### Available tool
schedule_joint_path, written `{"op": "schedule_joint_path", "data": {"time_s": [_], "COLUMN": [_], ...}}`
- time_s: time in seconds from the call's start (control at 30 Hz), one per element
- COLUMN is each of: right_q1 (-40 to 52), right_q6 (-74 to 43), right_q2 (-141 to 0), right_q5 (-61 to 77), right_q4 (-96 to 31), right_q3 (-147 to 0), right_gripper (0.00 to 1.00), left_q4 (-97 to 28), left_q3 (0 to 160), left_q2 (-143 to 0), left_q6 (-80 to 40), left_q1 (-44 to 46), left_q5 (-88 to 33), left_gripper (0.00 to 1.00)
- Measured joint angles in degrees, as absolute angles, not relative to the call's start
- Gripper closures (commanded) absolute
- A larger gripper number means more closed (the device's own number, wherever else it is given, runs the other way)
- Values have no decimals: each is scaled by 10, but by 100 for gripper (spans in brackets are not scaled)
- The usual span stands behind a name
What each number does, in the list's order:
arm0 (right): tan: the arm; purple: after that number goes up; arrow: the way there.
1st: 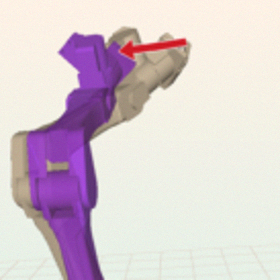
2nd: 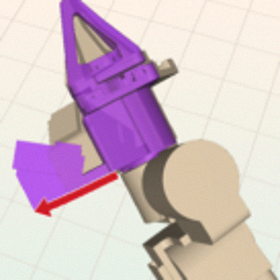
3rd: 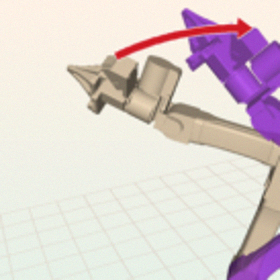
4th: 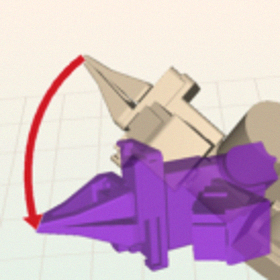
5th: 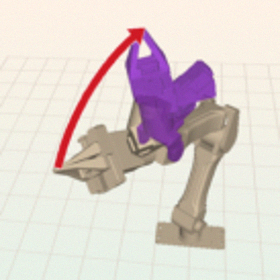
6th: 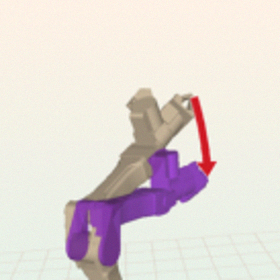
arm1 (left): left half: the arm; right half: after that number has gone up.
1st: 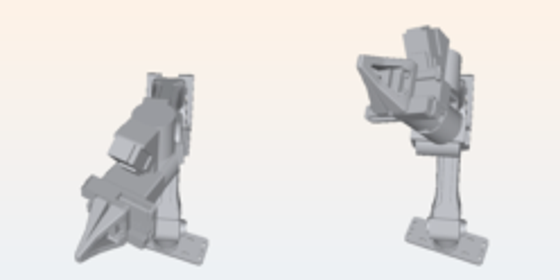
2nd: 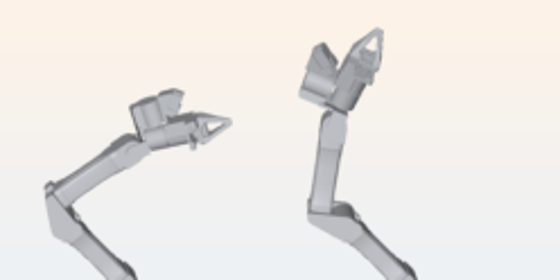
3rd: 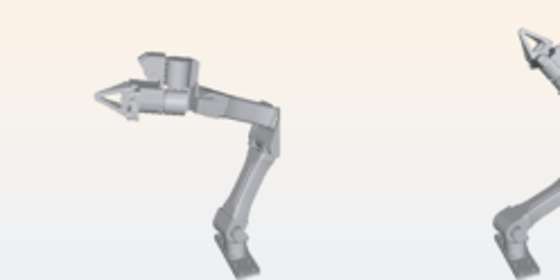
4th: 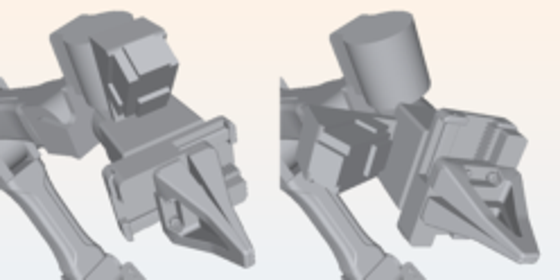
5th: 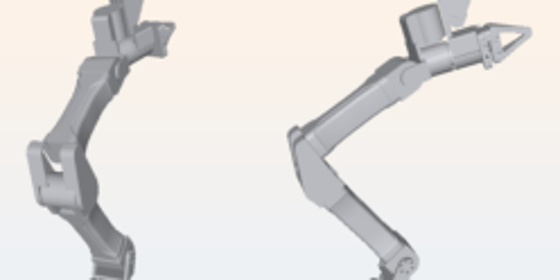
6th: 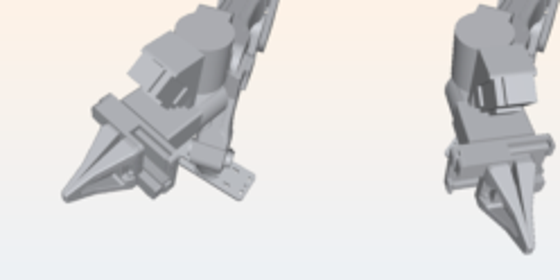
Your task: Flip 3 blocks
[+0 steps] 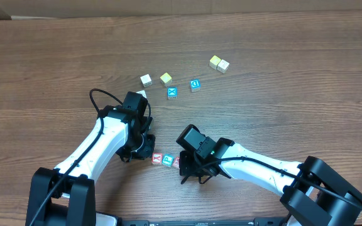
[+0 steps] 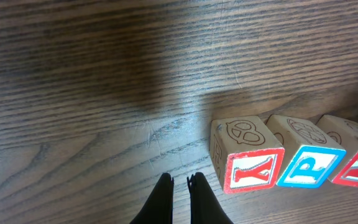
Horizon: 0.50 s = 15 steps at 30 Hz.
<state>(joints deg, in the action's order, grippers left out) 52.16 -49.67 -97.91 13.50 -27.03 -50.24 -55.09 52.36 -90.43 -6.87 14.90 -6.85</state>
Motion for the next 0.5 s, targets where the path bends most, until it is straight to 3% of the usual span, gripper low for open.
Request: {"op": "schedule_joint_path", "data": {"time_s": [0.5], "right_q1": [502], "right_q6": [-450], "right_q2": [-979], "right_q5": [131], "right_q4": [-257], "right_q3": [-502], "right_gripper": [96], "left_q4": [-553], "left_q3": [524], "left_q2": [-904], "left_q6": [-69], "left_q1": [149], "left_q5": [-69], "left_gripper": [96]}}
